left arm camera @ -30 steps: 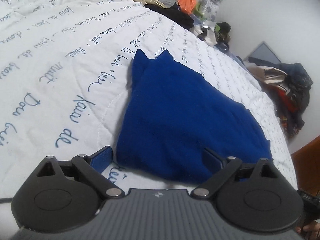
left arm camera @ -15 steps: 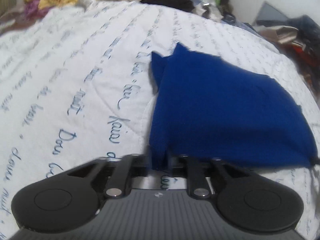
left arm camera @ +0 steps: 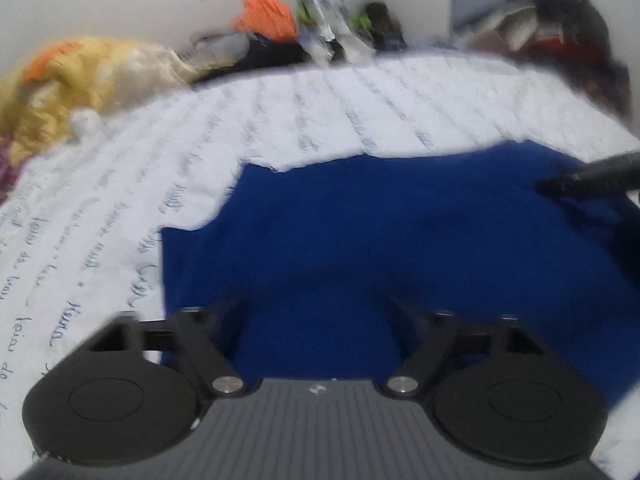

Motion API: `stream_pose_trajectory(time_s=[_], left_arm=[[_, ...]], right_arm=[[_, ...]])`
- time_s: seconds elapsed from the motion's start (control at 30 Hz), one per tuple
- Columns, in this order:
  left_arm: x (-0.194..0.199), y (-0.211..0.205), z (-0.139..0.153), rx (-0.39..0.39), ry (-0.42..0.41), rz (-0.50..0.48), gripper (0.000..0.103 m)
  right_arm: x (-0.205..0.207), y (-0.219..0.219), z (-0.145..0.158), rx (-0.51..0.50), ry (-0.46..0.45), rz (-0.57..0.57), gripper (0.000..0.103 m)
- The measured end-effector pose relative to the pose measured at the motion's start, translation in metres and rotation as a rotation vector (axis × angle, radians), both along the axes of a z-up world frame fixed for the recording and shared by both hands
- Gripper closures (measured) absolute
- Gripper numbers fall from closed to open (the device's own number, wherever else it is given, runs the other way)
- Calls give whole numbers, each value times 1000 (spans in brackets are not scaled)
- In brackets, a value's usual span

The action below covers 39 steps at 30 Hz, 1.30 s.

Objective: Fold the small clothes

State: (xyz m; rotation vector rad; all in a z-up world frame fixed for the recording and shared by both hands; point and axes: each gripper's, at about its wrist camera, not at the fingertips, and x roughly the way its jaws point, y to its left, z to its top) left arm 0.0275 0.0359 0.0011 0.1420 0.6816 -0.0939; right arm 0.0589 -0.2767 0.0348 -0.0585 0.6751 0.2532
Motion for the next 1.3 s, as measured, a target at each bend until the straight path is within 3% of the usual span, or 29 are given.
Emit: stream_pose_trajectory(time_s=[0.03,0.07,0.1,0.17,0.23,0.3,0.4,0.47,0.57,0.63,0.7,0.77,0.87,0.9,1.03,1.1,1.17,1.23,1.3], left_arm=[[1,10,-4,-34,3,19,0],[-1,21,-6,-83,11,22,1],[-5,24,-6,-82,2,14,1],[-14,22,-7,-67,-33,-3,1],[-16,22,-7,-82,-42,1,1],[-11,21,-7,-83,-40,3,0],[-6,19,-6,-81,-39,-3,0],[-6,19,-6,-82,-41,-8,0],[-6,19,-6,-81,-43,-10,0],[-7,19,-7,-81,-44,-11,0],[-6,20,-7,-86,-45,-14,0],[-6,21,-7,-85,-44,-16,0],[-13,24,-3,-80,-66,-3,0],[-22,26,1,-77,-84,33,0],[-65,51,13,-241,-67,59,0],[-78,56,12,-264,-41,65,0],[-83,60,10,-295,2,109,0],[-87,69,8,-382,53,158,2],[-94,77,11,-462,90,202,2]], right_arm=[[4,-7,-10,17,-30,-1,35],[7,-16,-14,67,-25,-15,35],[10,-18,-14,78,-6,-24,35],[16,-6,-11,4,45,-27,35],[15,8,5,28,42,-36,34],[12,29,21,150,-9,47,34],[37,86,21,262,76,228,34],[61,136,11,226,127,340,35],[92,209,-13,70,191,407,40],[86,241,-27,-84,85,419,33],[96,246,-35,-31,57,395,24],[98,255,-38,-56,32,399,21],[87,241,-32,-33,5,384,20],[75,223,-14,-10,10,346,20],[5,127,14,157,-40,310,15],[-20,90,8,130,-35,253,15],[-28,64,-11,51,27,164,13],[-46,43,-24,39,-75,183,13],[-58,32,-20,62,-67,154,13]])
